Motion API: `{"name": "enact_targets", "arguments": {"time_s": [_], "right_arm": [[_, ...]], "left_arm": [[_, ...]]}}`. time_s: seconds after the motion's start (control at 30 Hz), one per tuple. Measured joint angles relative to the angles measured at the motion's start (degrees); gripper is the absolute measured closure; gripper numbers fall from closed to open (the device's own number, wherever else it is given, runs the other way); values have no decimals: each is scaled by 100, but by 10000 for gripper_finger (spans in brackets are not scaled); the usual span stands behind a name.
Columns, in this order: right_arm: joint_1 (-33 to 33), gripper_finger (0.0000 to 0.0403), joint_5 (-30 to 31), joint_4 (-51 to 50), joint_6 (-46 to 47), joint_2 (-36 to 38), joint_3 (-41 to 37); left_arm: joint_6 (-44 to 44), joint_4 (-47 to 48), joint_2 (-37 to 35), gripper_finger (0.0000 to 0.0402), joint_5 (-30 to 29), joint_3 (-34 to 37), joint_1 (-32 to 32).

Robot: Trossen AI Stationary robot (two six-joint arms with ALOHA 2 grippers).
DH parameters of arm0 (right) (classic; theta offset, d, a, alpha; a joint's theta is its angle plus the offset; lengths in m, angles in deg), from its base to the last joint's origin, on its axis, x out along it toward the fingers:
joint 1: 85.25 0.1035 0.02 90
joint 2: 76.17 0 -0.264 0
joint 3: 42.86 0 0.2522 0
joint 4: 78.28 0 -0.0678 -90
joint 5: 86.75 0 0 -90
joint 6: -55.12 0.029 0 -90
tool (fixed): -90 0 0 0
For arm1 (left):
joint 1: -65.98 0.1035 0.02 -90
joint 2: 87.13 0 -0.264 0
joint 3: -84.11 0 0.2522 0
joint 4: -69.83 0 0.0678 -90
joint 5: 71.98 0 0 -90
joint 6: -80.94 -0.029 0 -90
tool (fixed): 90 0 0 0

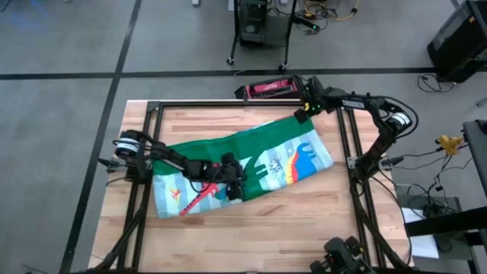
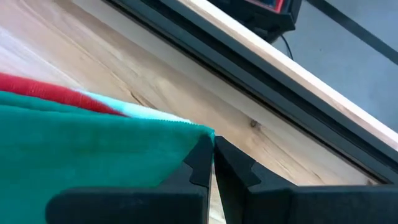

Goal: Roll towel
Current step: Fold the multi-color dinosaur print towel

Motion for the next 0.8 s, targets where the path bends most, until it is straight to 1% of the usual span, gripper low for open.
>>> {"name": "enact_targets", "arguments": {"time_s": [0.1, 0.23, 0.37, 0.43, 0.53, 0.67, 0.8], "right_arm": [[2, 403, -110, 176, 17, 0, -138], [11, 403, -125, 524, 36, 0, -374], [11, 403, -131, 793, -4, 2, -530], [11, 403, -135, 847, -11, 2, -556], [22, 403, -189, 880, -21, 2, -560], [41, 403, -416, 997, -22, 2, -564], [41, 403, -436, 1032, -73, 0, -573]], "left_arm": [[-106, -130, -60, 283, -73, 0, 0], [-159, -539, -64, 283, -364, -4, 2], [-394, -1039, -45, 283, -409, -108, 36], [-507, -1118, 0, 283, -412, -238, 81], [-586, -1046, 212, 283, -411, -554, 260], [-825, -946, 700, 283, -332, -1141, 613], [-930, -671, 1302, 283, 269, -1964, 1110]]}}
